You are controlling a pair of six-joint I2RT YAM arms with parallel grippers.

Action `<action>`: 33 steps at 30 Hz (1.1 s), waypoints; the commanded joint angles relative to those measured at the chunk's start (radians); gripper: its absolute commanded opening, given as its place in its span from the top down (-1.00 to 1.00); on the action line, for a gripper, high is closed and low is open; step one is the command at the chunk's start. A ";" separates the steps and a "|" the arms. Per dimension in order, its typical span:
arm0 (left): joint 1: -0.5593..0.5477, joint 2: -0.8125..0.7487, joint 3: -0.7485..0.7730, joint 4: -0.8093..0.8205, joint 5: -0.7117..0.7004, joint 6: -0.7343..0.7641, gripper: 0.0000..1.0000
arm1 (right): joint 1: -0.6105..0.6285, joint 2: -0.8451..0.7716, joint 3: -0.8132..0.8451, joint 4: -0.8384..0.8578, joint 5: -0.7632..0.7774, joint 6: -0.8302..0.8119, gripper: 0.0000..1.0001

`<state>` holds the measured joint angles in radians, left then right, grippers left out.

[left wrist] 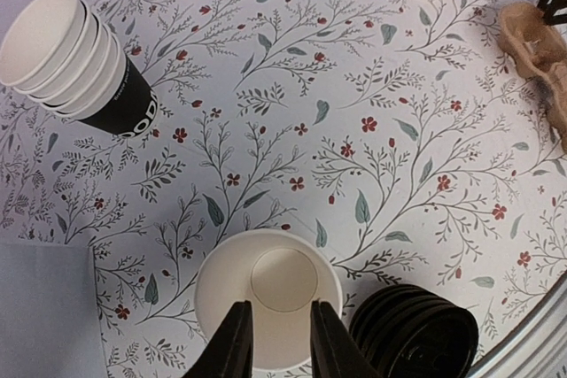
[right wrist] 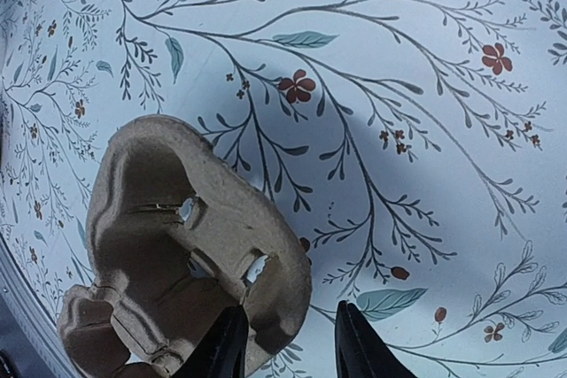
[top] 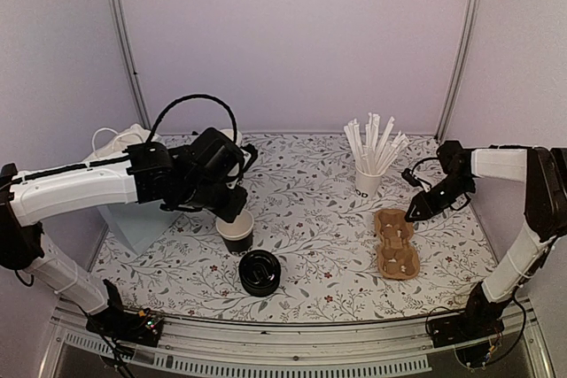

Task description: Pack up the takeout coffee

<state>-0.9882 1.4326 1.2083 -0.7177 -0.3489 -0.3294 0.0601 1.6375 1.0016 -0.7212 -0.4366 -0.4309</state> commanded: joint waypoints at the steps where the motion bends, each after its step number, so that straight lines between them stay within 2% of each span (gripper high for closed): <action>1: 0.011 -0.026 -0.013 0.015 -0.001 -0.004 0.48 | -0.008 0.020 0.022 0.005 -0.053 0.027 0.28; 7: 0.011 -0.016 -0.021 0.015 0.002 -0.006 0.49 | -0.032 0.063 0.034 -0.022 -0.103 0.034 0.28; 12: 0.009 -0.014 -0.022 0.015 0.002 -0.007 0.49 | -0.053 0.086 0.052 -0.048 -0.150 0.028 0.64; 16: 0.011 -0.013 -0.022 0.018 0.002 -0.008 0.49 | -0.098 0.079 0.061 -0.068 -0.162 0.023 0.85; 20: 0.011 -0.011 -0.022 0.021 0.004 -0.006 0.49 | -0.157 0.061 0.088 -0.101 -0.158 0.010 0.86; 27: 0.010 -0.008 -0.015 0.026 0.007 0.002 0.49 | -0.345 0.071 0.192 -0.111 -0.089 -0.004 0.86; 28: 0.010 -0.010 -0.014 0.026 0.010 0.004 0.49 | -0.362 0.081 0.203 -0.108 -0.088 0.000 0.81; 29: 0.010 -0.013 -0.012 0.026 0.016 0.005 0.49 | -0.374 0.088 0.211 -0.106 -0.090 0.001 0.66; 32: 0.008 -0.032 -0.010 0.022 0.062 0.008 0.49 | -0.378 0.079 0.210 -0.103 -0.107 -0.008 -0.01; 33: 0.007 -0.042 -0.010 0.017 0.093 0.015 0.48 | -0.378 0.051 0.202 -0.102 -0.116 -0.012 -0.15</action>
<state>-0.9878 1.4322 1.1950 -0.7151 -0.3317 -0.3290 -0.3252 1.7149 1.2026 -0.8177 -0.5381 -0.4225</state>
